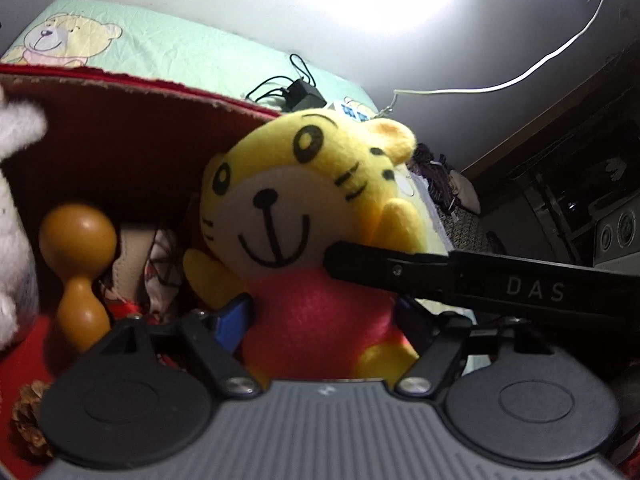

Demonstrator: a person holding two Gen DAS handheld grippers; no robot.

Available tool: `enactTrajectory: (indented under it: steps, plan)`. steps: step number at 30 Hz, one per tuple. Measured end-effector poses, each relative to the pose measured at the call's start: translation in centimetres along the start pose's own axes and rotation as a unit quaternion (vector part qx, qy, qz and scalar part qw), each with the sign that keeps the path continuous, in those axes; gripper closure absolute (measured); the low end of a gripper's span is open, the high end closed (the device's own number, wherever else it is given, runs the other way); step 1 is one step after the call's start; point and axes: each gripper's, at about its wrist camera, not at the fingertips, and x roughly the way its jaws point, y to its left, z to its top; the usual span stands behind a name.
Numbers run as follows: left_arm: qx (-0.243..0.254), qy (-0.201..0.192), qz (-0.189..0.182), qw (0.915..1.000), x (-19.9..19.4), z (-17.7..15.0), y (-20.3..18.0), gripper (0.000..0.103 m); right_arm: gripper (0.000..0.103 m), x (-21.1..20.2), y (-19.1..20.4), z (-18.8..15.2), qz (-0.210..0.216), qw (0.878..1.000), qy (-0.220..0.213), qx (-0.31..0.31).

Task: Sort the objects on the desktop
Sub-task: 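Carry the yellow tiger over the red box with both grippers, then lower the tiger into the red box and open both grippers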

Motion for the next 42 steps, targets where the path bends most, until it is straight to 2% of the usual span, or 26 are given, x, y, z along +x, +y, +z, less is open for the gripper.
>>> enactTrajectory:
  steps: [4, 10, 16, 23, 29, 35, 42]
  plan:
    - [0.020, -0.002, 0.016, 0.9997, 0.7, 0.0, -1.2, 0.024, 0.071, -0.1, 0.9, -0.2, -0.018, 0.999, -0.008, -0.026]
    - [0.025, 0.000, 0.022, 0.9995, 1.1, -0.1, -2.4, 0.024, 0.064, -0.5, -0.1, 0.1, 0.005, 1.000, -0.018, 0.008]
    - [0.024, 0.001, 0.034, 0.9991, 1.6, 0.4, -1.8, 0.024, 0.064, -0.9, -0.1, -0.1, 0.007, 0.999, -0.043, 0.007]
    - [0.030, 0.012, 0.054, 0.9980, 1.5, 0.8, -1.6, 0.020, 0.064, -1.2, -0.4, -0.2, 0.009, 0.999, -0.051, 0.002]
    - [0.045, 0.004, 0.075, 0.9962, 0.7, 1.3, -2.8, 0.016, 0.066, -1.1, -0.7, -0.4, 0.007, 0.999, -0.053, -0.001]
    - [0.045, -0.008, 0.115, 0.9923, 0.0, 1.1, -2.7, 0.015, 0.067, -1.3, -0.6, -0.5, 0.004, 0.999, -0.053, -0.003]
    - [0.049, -0.013, 0.133, 0.9898, -0.6, 0.6, -3.1, 0.015, 0.066, -1.9, -0.9, -0.8, 0.013, 0.999, -0.053, 0.003]
